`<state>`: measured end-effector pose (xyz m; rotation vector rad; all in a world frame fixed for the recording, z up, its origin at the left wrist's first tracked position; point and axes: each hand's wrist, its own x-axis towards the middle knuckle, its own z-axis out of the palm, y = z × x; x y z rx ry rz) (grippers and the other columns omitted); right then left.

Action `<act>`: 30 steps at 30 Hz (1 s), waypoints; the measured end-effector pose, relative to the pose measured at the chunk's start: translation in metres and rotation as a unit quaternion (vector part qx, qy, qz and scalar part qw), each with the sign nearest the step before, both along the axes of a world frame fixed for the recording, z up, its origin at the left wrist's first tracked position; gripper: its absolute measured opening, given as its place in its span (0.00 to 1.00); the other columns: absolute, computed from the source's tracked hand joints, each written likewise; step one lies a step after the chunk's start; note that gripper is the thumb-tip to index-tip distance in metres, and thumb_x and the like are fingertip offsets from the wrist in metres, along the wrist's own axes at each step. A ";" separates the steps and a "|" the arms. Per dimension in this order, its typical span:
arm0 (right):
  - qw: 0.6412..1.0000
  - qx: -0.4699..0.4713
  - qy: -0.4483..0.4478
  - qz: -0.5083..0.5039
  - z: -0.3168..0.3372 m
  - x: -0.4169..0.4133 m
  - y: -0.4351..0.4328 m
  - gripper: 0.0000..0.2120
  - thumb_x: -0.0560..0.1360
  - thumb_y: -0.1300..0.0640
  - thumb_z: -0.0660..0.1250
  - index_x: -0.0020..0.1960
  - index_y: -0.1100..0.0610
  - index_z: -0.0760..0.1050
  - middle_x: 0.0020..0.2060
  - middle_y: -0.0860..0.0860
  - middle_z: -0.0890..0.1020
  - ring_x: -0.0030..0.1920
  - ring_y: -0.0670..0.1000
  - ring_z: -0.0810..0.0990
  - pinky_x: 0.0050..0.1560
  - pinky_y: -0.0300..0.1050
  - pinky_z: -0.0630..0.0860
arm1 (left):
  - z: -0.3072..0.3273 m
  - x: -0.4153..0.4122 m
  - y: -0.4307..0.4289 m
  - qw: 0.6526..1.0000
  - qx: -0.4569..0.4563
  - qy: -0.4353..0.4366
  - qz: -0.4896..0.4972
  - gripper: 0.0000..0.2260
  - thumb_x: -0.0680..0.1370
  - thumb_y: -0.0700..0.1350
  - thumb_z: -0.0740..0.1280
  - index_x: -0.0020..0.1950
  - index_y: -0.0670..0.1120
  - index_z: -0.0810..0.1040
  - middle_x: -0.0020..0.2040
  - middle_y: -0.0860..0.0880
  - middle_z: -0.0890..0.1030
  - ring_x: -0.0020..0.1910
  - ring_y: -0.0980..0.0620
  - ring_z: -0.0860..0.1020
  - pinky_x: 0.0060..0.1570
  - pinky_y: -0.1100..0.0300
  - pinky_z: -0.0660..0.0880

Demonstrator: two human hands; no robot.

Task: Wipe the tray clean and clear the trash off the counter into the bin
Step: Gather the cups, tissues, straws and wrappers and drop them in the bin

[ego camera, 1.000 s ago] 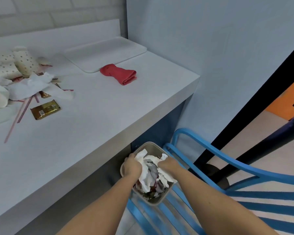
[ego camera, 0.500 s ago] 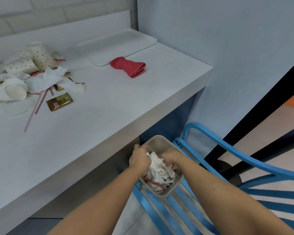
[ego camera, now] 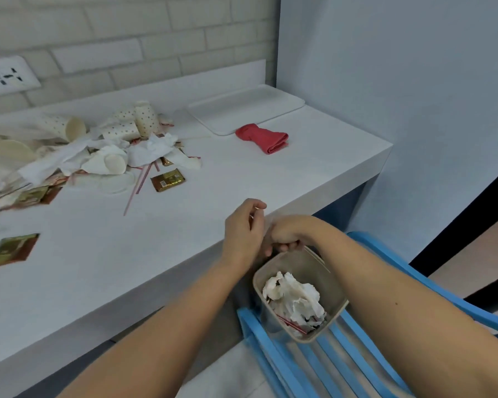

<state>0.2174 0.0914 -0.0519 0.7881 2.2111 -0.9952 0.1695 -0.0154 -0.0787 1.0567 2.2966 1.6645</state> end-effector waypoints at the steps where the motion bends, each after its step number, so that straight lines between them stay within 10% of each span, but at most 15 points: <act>1: 1.000 0.004 0.015 0.014 0.011 -0.007 -0.008 0.11 0.77 0.55 0.61 0.38 0.56 0.76 0.23 0.49 0.66 0.23 0.47 0.59 0.26 0.37 0.59 | 0.009 -0.007 -0.008 1.000 0.015 -0.001 0.013 0.08 0.79 0.38 0.58 0.52 0.42 0.77 0.37 0.55 0.75 0.34 0.59 0.73 0.36 0.74 0.68; 9: 0.985 0.037 0.152 0.074 0.063 -0.094 -0.108 0.11 0.78 0.54 0.61 0.41 0.57 0.77 0.27 0.51 0.68 0.26 0.48 0.63 0.28 0.39 0.61 | 0.054 -0.091 -0.113 0.992 0.038 -0.004 0.120 0.09 0.81 0.41 0.55 0.53 0.43 0.75 0.35 0.52 0.74 0.35 0.57 0.72 0.34 0.75 0.68; 22: 0.963 0.000 0.206 0.173 0.061 -0.232 -0.271 0.06 0.76 0.58 0.64 0.41 0.60 0.75 0.31 0.54 0.71 0.28 0.50 0.65 0.27 0.39 0.60 | 0.062 -0.224 -0.326 0.950 -0.167 0.002 0.265 0.10 0.76 0.35 0.59 0.55 0.43 0.75 0.50 0.47 0.74 0.42 0.51 0.72 0.38 0.62 0.70; 30: 0.945 0.036 0.238 0.223 0.047 -0.288 -0.326 0.05 0.77 0.57 0.63 0.46 0.58 0.75 0.40 0.51 0.77 0.36 0.48 0.72 0.32 0.37 0.67 | 0.058 -0.284 -0.420 0.797 -0.556 0.105 0.212 0.28 0.74 0.42 0.65 0.73 0.51 0.60 0.73 0.48 0.61 0.72 0.44 0.59 0.69 0.44 0.58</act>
